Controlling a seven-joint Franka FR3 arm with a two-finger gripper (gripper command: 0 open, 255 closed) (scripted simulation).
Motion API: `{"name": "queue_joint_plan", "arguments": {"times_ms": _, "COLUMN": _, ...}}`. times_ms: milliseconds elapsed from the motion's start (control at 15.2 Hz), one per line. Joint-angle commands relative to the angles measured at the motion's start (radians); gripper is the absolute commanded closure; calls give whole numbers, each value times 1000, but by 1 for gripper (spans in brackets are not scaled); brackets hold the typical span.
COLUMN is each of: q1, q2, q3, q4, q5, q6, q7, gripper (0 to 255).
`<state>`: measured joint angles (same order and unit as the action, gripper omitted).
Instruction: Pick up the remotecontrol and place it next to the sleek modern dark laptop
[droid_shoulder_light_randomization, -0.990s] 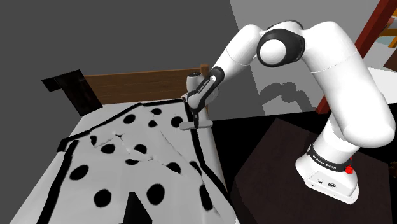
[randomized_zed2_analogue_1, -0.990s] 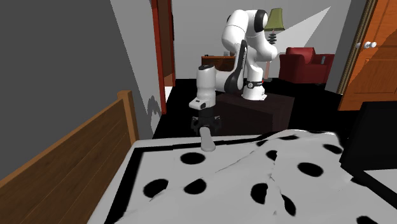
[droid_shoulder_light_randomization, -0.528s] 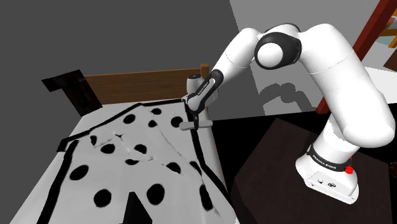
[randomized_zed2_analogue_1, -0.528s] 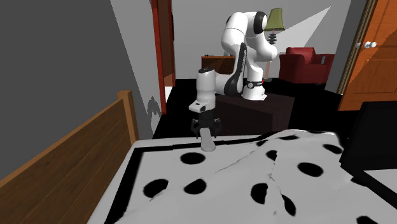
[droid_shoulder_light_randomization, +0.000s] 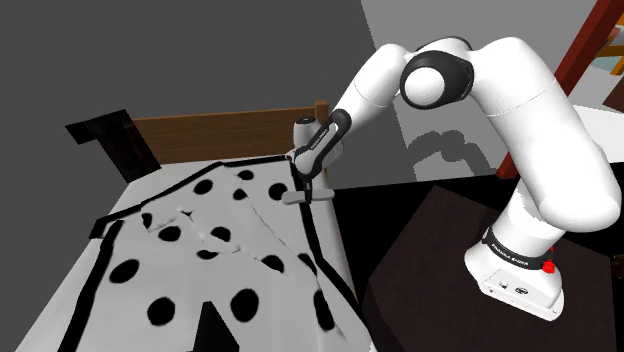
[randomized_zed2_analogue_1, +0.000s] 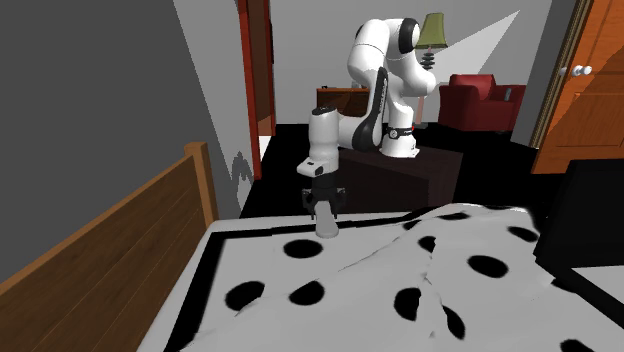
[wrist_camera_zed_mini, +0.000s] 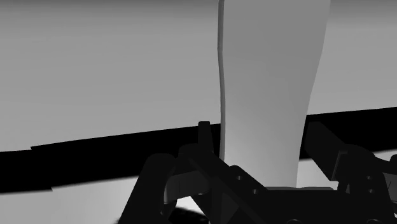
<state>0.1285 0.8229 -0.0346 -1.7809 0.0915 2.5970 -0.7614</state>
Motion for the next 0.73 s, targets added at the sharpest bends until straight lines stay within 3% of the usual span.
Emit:
{"name": "queue_joint_plan", "arguments": {"times_ms": 0, "q1": 0, "q2": 0, "q3": 0, "q4": 0, "q5": 0, "q6": 0, "q7": 0, "gripper": 255}}
{"name": "queue_joint_plan", "arguments": {"times_ms": 660, "q1": 4, "q2": -83, "q3": -5, "q4": -34, "q5": -4, "q6": -49, "q7": 4, "gripper": 255}}
